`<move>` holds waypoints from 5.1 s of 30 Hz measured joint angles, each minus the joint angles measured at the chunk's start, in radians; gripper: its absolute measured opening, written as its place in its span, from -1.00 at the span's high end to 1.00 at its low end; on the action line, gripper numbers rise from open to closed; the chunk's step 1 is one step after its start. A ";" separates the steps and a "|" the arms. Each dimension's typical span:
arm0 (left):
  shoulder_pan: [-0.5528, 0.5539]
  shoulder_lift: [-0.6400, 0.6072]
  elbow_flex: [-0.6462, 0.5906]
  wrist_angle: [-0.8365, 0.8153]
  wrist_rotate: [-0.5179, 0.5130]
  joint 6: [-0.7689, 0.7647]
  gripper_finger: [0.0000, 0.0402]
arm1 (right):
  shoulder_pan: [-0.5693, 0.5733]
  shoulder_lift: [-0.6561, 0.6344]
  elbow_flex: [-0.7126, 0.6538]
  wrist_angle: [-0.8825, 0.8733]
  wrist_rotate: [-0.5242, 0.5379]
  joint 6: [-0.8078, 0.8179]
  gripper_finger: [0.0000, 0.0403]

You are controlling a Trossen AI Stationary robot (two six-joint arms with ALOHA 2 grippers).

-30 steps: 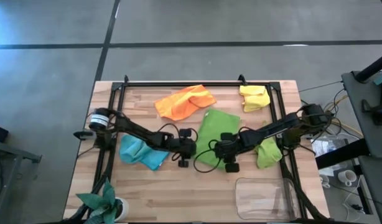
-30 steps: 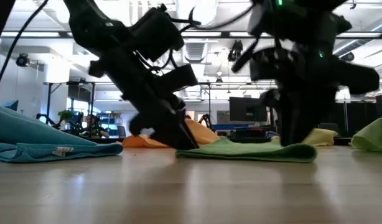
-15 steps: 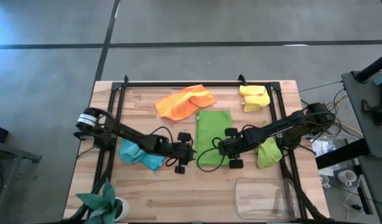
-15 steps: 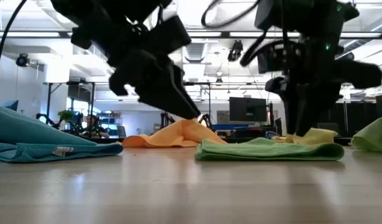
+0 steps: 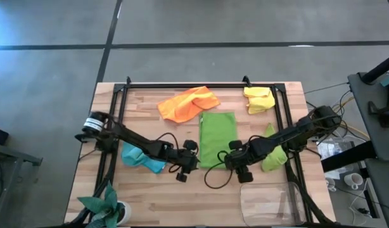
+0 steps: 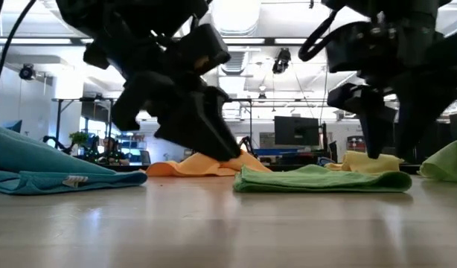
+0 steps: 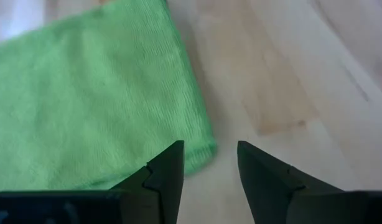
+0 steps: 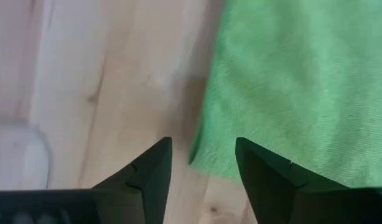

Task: Fold microfiber towels
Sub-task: Fold the green microfiber towel

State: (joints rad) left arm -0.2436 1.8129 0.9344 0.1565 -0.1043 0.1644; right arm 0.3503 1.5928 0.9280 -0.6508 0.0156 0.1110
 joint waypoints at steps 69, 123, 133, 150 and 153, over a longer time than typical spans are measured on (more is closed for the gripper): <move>-0.061 -0.048 0.181 -0.168 -0.070 -0.088 1.00 | -0.008 -0.003 0.190 -0.301 0.001 -0.511 0.95; 0.347 -0.073 0.147 -0.350 -0.254 0.010 0.26 | -0.504 0.047 0.117 -0.035 0.433 -0.634 0.17; 0.319 -0.041 0.033 -0.069 -0.010 -0.132 0.24 | -0.503 0.021 0.030 -0.034 0.130 -0.337 0.20; 0.275 0.036 0.032 -0.132 0.071 -0.318 0.24 | -0.521 0.080 0.089 -0.026 0.380 -0.580 0.23; 0.256 -0.013 0.053 -0.187 0.078 -0.366 0.24 | -0.509 0.036 0.118 -0.080 0.317 -0.471 0.23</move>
State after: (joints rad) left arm 0.0125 1.8003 0.9873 -0.0308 -0.0261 -0.2019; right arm -0.1592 1.6291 1.0455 -0.7304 0.3323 -0.3600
